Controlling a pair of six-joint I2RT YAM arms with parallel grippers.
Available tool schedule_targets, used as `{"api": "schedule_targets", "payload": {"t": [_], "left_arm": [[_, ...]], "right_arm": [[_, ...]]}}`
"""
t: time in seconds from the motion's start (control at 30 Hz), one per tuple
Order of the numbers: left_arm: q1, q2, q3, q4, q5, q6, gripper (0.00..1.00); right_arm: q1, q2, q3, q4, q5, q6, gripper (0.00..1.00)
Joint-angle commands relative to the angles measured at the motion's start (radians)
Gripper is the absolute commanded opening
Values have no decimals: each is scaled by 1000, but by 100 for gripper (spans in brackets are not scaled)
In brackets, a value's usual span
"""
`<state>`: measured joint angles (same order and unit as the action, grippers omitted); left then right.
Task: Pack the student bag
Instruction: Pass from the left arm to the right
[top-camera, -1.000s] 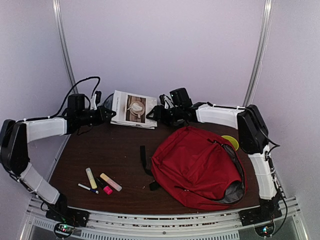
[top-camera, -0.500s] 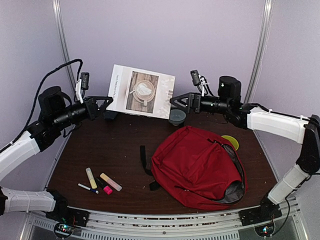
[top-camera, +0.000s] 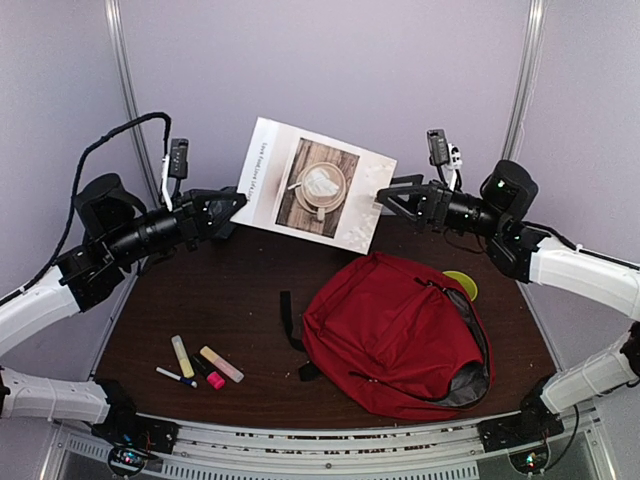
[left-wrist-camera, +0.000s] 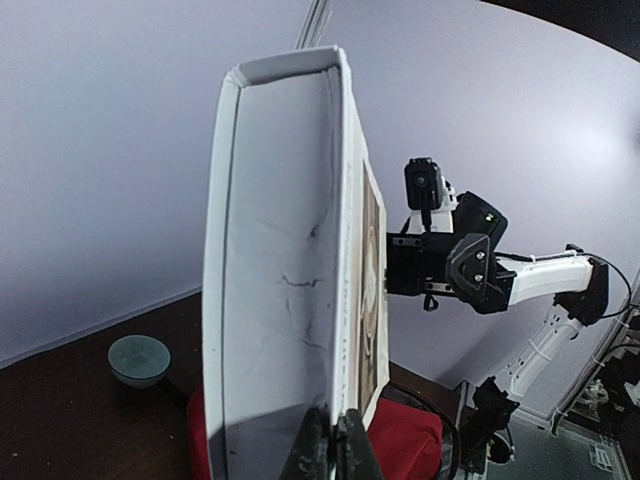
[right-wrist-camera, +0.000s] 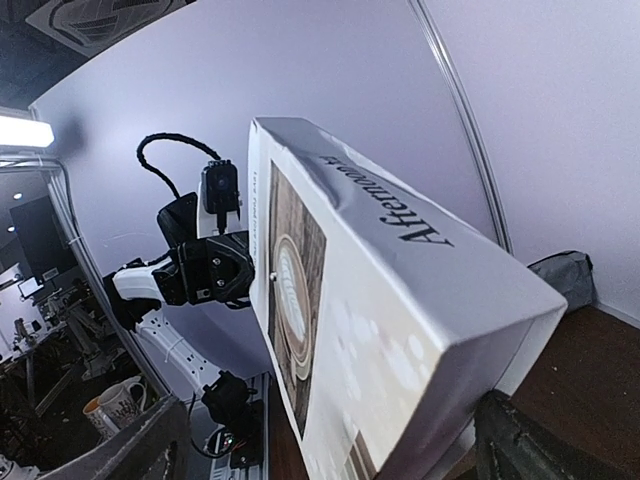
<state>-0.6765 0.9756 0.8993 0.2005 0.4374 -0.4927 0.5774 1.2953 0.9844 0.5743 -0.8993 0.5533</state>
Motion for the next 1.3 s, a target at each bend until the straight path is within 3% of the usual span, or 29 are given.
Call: {"api": "schedule_targets", "payload": {"t": [0.0,0.13,0.27,0.43,0.6,0.8,1.0,1.07,1.27], "left_arm": [[-44,22,38,137,53,19,0],[-62,13,46,78,-9,54,0],[-70,1,72,-73,-167,120,0],[-81,-13,59,-37,-183,131,0],[-84,-28,33,92,-103,114,0],[-84,-20,9,199,-35,71,0],[-84,15,-9,284,15,24,0],[-86,34,-10,318,32,4,0],[-87,46,-18,331,22,-3,0]], "right_arm": [[7,-29,-25,49,-7,46,99],[-6,-64,-30,-38,7,-10,100],[-41,-93,-34,-136,31,-61,100],[-96,-121,-63,-168,28,-72,100],[-92,-126,-54,-198,50,-118,100],[-29,-102,-56,-49,-14,-96,100],[-2,-42,-29,144,-58,48,99],[17,-26,-16,150,-76,54,92],[22,-47,-28,231,-104,123,58]]}}
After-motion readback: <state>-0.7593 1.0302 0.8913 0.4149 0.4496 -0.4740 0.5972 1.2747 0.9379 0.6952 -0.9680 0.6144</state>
